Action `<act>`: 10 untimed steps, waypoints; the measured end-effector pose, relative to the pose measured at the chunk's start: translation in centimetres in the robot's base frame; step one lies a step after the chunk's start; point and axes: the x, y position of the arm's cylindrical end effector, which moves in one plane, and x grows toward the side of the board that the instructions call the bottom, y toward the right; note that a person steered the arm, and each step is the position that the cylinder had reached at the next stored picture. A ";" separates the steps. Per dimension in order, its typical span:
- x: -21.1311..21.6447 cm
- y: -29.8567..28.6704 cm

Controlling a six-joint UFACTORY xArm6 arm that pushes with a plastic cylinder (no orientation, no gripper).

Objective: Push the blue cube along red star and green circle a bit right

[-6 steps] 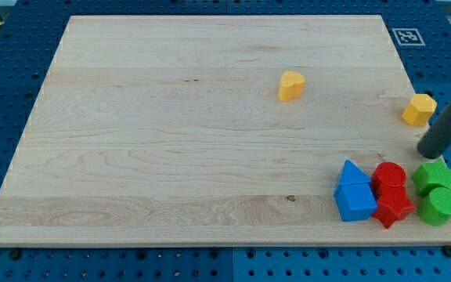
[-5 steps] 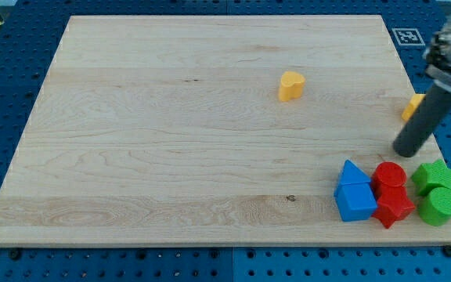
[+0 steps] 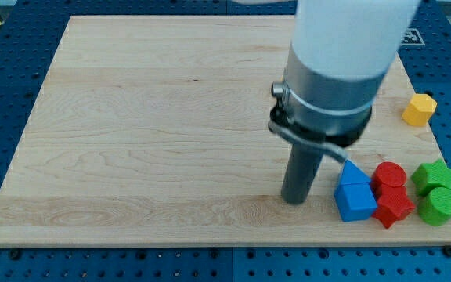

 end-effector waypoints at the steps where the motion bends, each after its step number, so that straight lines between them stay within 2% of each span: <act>1: 1.4 0.4; 5: -0.1 1.1; 10: -0.1 7.6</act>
